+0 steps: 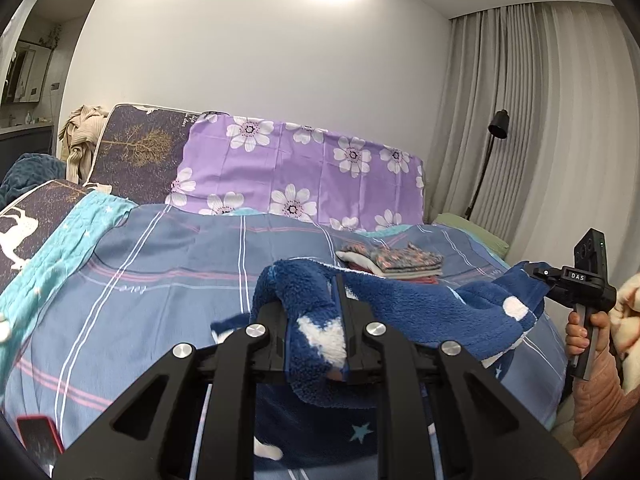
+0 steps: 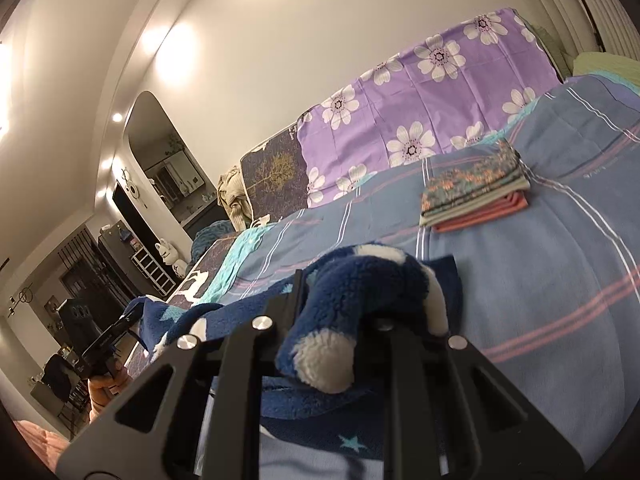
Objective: Fold small clothes
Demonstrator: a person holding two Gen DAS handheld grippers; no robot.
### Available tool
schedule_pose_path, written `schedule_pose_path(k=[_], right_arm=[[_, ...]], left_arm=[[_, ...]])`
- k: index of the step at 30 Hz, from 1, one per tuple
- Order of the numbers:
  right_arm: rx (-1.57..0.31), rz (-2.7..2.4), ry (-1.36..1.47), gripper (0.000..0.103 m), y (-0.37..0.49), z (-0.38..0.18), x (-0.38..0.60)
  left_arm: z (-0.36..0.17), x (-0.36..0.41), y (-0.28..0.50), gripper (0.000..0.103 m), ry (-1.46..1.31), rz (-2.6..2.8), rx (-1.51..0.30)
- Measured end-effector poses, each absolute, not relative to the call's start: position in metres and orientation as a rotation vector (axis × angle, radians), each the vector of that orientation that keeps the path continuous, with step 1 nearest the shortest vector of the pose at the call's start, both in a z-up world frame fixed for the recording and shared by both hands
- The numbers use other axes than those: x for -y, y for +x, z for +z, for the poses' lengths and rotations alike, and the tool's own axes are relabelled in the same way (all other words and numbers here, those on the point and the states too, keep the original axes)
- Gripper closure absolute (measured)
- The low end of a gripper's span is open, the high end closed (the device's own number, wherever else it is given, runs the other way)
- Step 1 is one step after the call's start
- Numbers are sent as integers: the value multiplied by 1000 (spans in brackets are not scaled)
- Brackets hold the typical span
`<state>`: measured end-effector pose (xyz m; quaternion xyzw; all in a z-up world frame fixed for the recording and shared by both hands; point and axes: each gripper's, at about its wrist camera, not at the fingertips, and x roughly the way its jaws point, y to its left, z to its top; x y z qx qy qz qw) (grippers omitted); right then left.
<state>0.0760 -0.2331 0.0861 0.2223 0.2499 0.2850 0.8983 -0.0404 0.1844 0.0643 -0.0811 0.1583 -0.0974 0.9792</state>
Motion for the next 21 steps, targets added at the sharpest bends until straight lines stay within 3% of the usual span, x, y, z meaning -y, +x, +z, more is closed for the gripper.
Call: schedule_pose_path(k=[7,16,21], right_arm=[[-585,565,453,86,151,66,221],[-870,430,487,82,237,-52,206],[-856,462,480,76,236,-57,207]], left_arm=[[51,-197,23,87,-152,-153,-370],[-65,-226,126,86,-229,-63,-640],[-79,-238,121,82,-284,-91,-626]])
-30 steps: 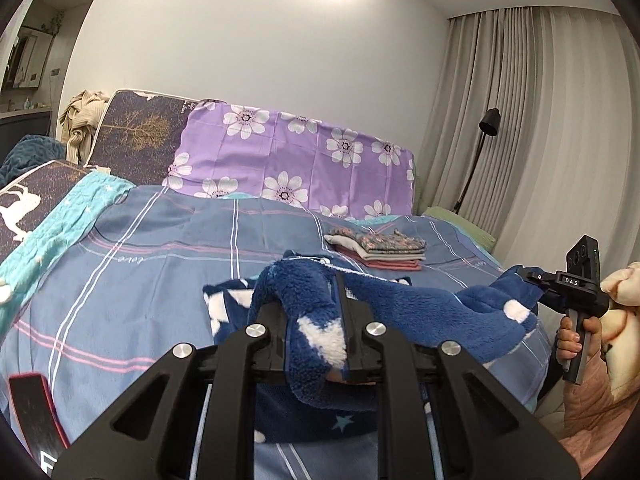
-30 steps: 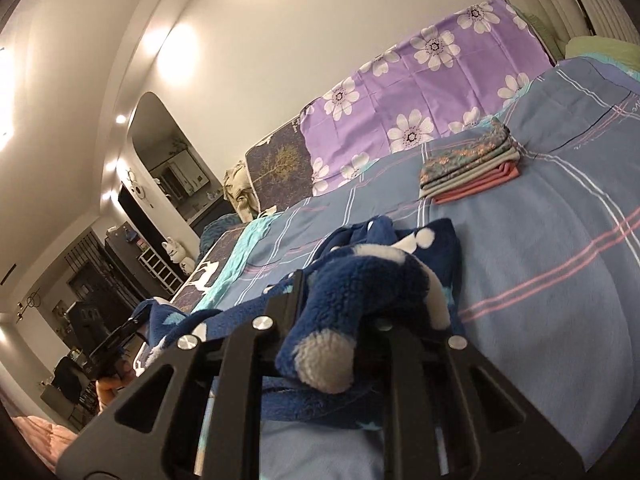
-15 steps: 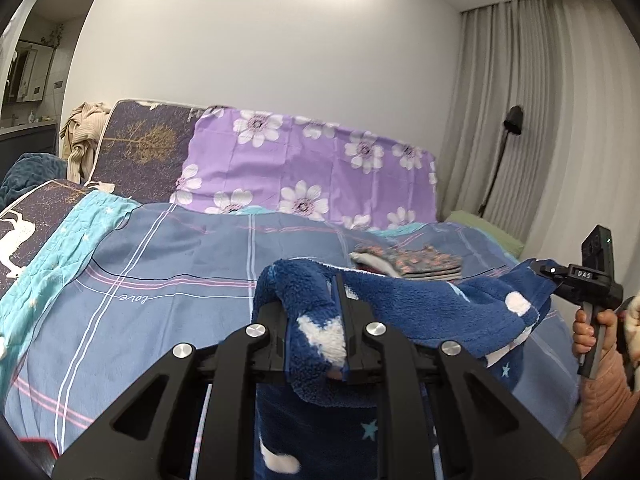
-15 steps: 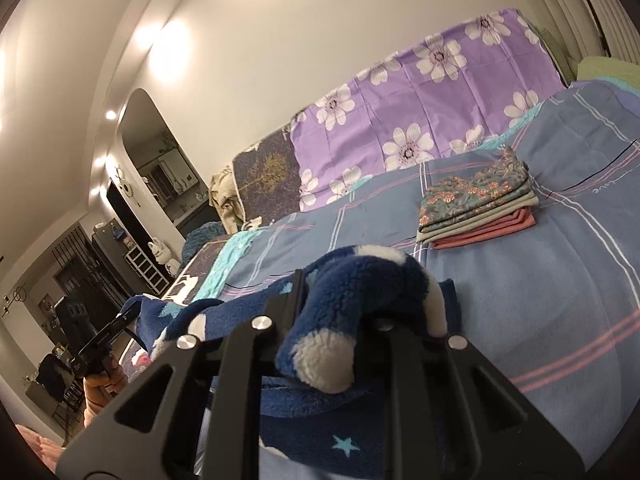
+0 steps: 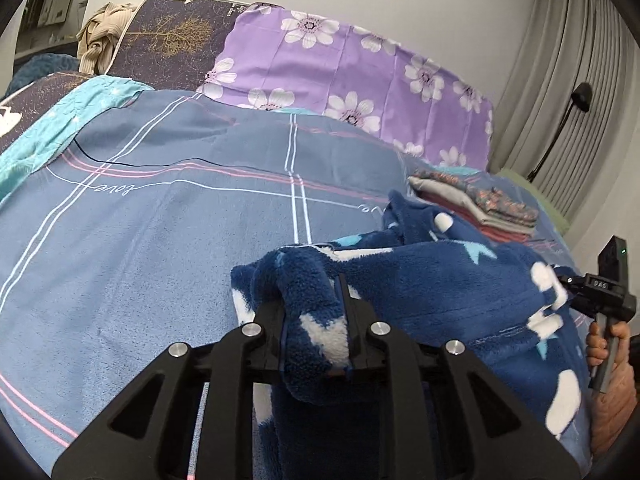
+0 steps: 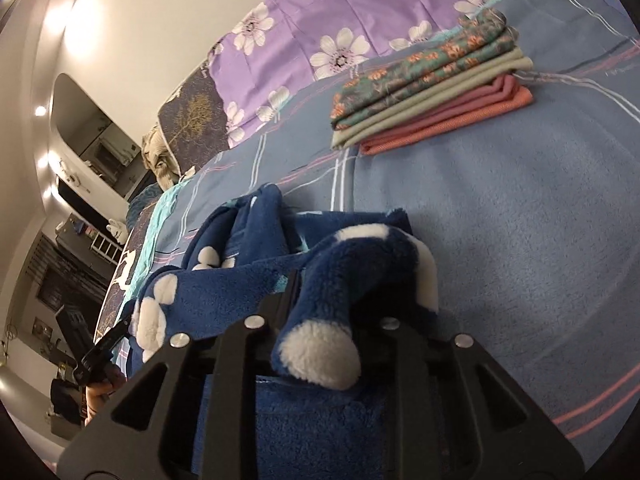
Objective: Fold small clothes
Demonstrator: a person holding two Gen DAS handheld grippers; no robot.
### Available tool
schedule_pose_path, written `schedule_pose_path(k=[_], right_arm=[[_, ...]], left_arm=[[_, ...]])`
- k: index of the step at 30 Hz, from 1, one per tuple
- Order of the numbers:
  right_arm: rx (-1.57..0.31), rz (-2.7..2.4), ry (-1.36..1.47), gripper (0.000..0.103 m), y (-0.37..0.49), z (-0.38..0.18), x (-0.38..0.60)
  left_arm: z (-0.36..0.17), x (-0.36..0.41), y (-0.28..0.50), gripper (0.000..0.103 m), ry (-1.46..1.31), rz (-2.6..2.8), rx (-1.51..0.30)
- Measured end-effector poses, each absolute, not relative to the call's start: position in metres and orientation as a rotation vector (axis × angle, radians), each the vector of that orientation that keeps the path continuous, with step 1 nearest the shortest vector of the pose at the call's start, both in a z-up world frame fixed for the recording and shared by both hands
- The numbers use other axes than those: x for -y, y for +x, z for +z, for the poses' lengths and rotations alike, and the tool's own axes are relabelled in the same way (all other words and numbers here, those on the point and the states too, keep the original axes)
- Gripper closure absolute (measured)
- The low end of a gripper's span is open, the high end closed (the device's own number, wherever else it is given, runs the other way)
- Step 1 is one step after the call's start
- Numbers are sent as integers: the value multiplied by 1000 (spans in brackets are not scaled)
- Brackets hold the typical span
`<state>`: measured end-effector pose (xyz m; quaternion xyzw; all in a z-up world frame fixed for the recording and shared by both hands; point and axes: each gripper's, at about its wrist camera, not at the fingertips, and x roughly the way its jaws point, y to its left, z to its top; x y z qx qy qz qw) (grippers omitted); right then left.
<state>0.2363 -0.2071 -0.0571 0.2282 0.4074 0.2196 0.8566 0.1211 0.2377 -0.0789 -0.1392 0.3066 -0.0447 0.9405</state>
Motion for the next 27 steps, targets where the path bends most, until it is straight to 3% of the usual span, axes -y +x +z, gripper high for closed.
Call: schedule_pose_path(k=[4,9,14,21,27], right_arm=[[-838,496,433,54,222,-46,205],[-764,461,175,46,191,-24,201],[-729,349,-133,34,170,-26,206],[-744,348,-287,32,193,-48,186],[-678,443,-86,31,241,-30,187]], left_arm=[[-75,-236,113,75,-284,-108,-620],[-66,-231,86,47,-240,-108,-615],[-61,-231,57,29,-78,-48,-623],[-75,-216,86,28,196,-3,-686],[-50,-237,143,28,82,-90,-590]])
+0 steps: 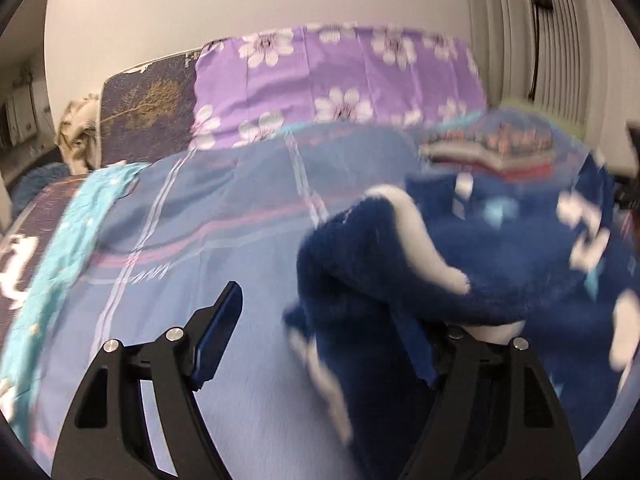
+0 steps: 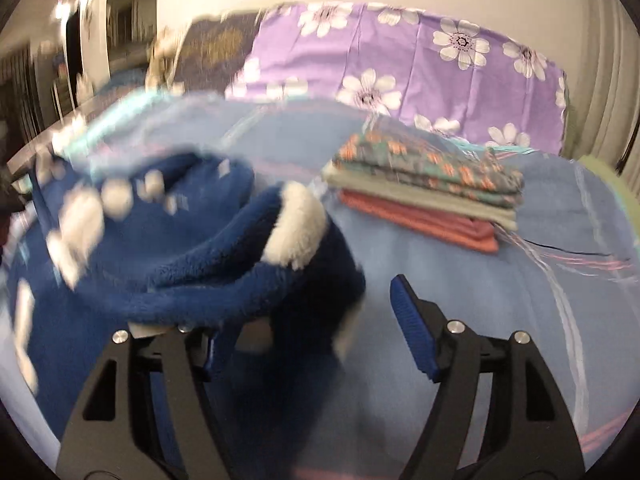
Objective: Fold small clothes
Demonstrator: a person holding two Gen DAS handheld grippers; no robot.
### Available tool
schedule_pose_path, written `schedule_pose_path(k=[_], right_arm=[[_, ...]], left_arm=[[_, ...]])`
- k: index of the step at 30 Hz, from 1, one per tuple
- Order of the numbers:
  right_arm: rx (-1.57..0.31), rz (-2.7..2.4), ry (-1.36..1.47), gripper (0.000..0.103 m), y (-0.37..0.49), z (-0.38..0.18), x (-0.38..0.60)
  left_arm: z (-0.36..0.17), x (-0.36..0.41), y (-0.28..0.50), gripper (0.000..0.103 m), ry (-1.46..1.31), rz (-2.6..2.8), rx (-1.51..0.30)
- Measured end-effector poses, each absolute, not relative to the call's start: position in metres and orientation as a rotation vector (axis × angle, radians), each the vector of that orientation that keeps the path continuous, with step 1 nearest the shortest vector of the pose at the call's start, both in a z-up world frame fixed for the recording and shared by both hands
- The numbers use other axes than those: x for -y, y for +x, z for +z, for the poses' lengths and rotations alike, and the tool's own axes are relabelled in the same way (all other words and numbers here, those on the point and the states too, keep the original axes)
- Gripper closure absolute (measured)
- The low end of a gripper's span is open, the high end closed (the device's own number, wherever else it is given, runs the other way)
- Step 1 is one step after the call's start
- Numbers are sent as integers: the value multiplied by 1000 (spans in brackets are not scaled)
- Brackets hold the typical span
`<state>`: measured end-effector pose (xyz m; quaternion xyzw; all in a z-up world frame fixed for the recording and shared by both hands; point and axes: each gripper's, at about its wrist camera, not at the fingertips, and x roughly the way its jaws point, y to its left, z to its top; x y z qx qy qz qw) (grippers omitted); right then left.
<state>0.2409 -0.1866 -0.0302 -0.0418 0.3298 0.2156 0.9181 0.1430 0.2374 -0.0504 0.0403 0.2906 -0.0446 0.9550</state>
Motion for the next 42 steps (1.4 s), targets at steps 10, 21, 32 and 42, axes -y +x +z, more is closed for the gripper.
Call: schedule_pose_path(k=[10,21,32,42], right_arm=[[-847,482,410,78,303,-54,224],[-850,519,399,90,307,-46,210],[-891,286,95,62,295,-58,181],[-701,370,171,53,169,-6,199]], left_arm=[[-75,-270,200,86,-241,-208,-683],[-84,-278,202,94,-393,-241,-696],[-80,-262,194,70,-173,-72,-767],[-78,-230,107,42,-150,-125,-782]])
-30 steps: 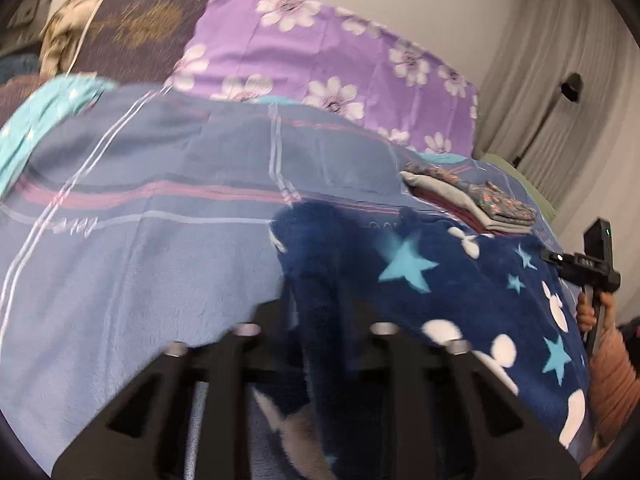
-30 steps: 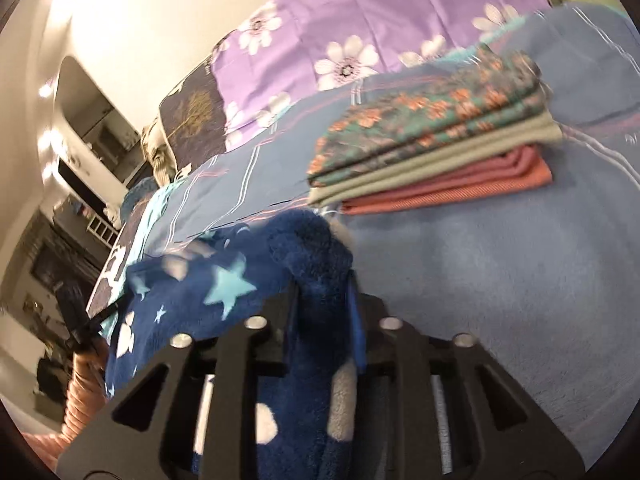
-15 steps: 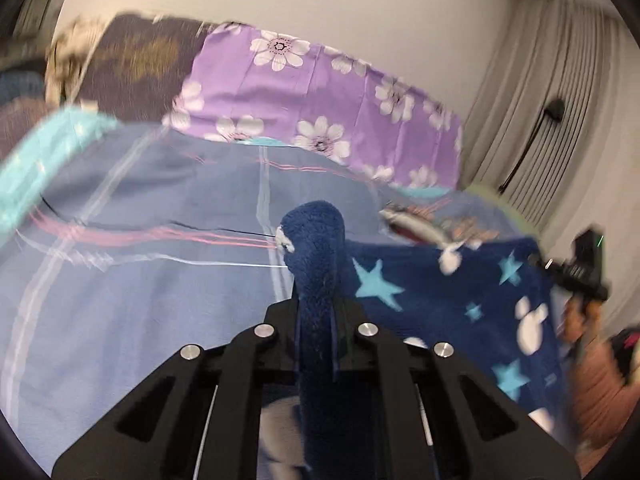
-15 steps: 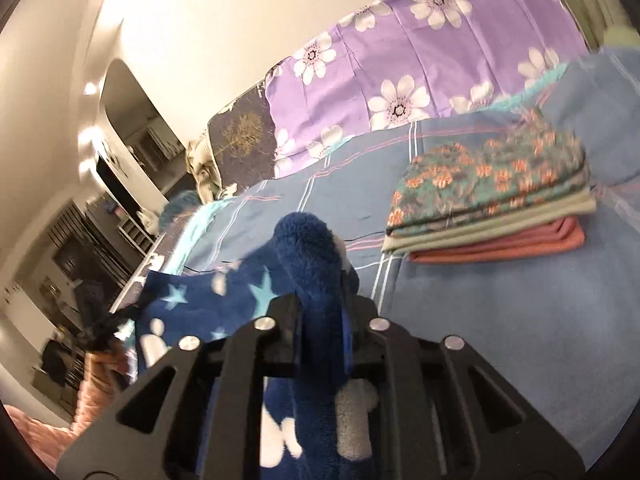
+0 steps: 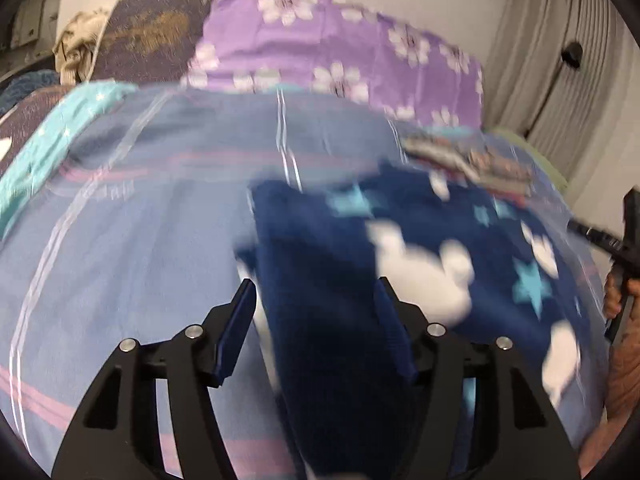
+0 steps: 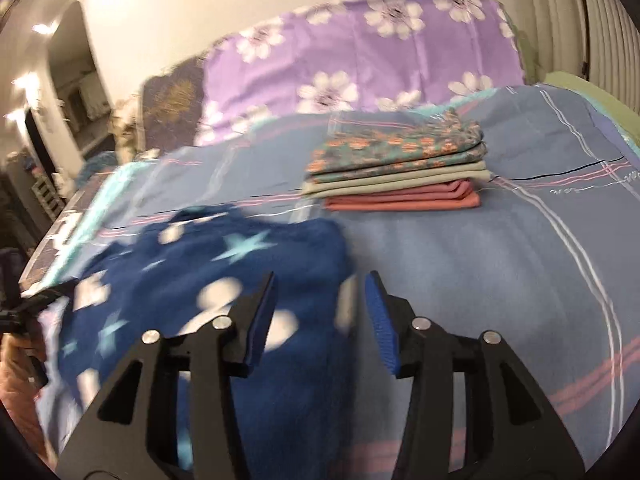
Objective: Fold small clothes
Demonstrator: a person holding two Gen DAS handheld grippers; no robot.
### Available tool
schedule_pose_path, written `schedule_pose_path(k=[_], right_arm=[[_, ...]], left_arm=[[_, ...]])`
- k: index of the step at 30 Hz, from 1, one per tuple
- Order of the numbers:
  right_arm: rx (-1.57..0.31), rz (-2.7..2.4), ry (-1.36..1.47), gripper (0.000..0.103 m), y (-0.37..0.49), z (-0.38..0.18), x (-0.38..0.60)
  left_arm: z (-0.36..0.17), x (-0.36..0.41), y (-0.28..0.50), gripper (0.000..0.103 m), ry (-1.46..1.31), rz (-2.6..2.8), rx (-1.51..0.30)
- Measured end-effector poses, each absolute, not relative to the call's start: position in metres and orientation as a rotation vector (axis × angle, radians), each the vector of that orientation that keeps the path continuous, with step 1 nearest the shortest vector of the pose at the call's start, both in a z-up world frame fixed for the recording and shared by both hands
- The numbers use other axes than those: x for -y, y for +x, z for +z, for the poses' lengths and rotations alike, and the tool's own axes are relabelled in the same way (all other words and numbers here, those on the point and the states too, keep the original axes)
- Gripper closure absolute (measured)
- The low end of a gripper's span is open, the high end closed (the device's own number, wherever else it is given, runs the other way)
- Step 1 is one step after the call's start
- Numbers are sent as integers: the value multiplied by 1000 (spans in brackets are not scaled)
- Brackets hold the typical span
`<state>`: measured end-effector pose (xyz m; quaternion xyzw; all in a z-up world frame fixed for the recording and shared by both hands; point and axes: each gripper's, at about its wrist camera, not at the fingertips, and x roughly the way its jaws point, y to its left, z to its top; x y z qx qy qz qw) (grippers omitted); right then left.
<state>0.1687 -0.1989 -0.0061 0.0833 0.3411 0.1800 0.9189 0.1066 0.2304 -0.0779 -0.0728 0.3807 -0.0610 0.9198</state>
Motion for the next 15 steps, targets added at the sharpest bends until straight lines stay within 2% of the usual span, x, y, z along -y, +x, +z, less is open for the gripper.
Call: schedule_pose_path(k=[2,4,6,7,9,11,12,15], right_arm=[[-701,444,190,51,144,-8,191],[-749,511,213,43,129,-24,180],[-890,432,134,44,126,-64,167],[-886,417,108,46,120,-72,167],[-828,389,62,46,102,-71,166],[-836,355,42,40,97,-67,164],[-847,344,38,34,96,-67,164],[-866,313,63,33,90,-65,169]], left_arm=[[-96,-222,92,41,-117,-82,-824],[-108,-226,77,40,-196,-62,-805],[-111,-233,72,38,-274,-51,-797],[-110,-232,70,37,-273,-42,-796],[-103,-221,66,36,-180,-5,-783],[-95,-212,63,36,-107,24,-769],[-88,-207,59,36,-79,43,-752],[-61,-198,40,36,-106,2,-653]])
